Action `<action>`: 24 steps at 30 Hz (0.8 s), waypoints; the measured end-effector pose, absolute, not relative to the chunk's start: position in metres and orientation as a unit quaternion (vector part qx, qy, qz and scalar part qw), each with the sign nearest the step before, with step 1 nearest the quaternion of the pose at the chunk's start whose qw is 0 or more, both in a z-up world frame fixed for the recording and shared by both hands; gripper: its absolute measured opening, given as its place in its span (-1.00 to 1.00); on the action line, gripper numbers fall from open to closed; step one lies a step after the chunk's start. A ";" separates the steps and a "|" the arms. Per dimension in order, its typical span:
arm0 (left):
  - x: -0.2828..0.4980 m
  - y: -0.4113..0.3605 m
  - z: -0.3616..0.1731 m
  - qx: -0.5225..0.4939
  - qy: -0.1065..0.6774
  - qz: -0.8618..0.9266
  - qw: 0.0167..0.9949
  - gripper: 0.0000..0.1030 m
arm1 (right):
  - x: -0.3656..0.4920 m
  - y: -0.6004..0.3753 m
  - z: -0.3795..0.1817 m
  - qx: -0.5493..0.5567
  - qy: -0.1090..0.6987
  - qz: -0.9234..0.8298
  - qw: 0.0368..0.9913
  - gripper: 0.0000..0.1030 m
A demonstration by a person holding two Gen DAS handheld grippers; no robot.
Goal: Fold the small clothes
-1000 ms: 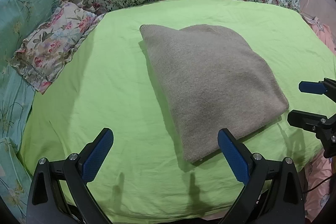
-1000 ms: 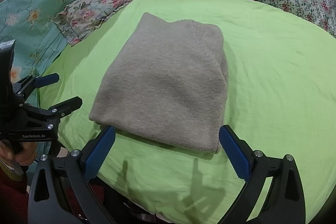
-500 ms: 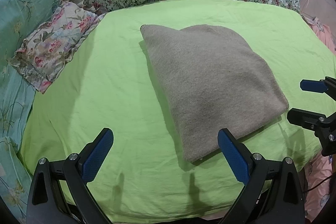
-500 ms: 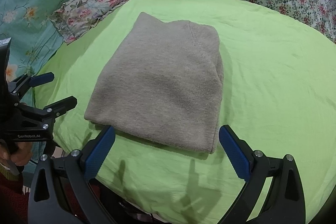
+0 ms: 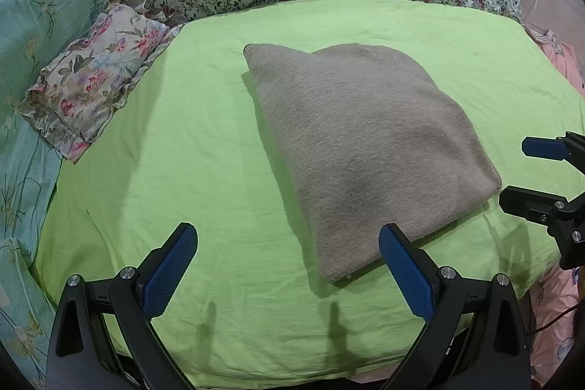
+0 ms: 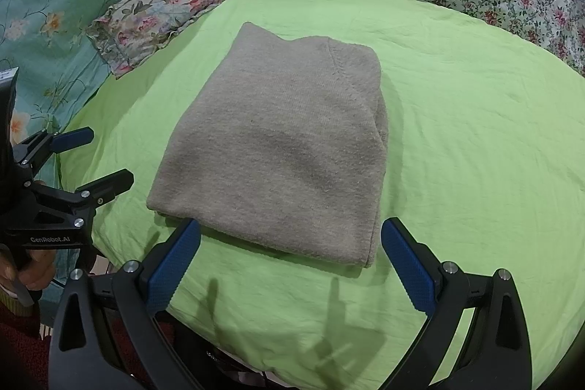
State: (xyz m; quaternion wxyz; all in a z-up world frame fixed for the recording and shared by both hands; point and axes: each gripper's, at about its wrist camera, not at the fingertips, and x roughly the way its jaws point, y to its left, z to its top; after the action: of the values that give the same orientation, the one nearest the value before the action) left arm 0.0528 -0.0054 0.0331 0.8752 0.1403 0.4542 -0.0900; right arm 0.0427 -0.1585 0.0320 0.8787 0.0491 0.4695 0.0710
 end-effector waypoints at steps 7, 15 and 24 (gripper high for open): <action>0.051 -0.007 0.034 0.140 0.453 -0.091 0.876 0.94 | 0.042 -0.157 0.032 0.050 0.469 0.071 0.879 0.92; 0.051 -0.008 0.034 0.144 0.452 -0.092 0.875 0.94 | 0.042 -0.160 0.032 0.056 0.469 0.069 0.879 0.92; 0.052 -0.009 0.034 0.142 0.453 -0.094 0.875 0.94 | 0.043 -0.160 0.033 0.057 0.469 0.069 0.879 0.93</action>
State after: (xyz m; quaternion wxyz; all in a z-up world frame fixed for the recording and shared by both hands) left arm 0.0518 -0.0094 0.0335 0.8753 0.1421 0.4526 -0.0943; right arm 0.0426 -0.1600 0.0330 0.8786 0.0567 0.4690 0.0694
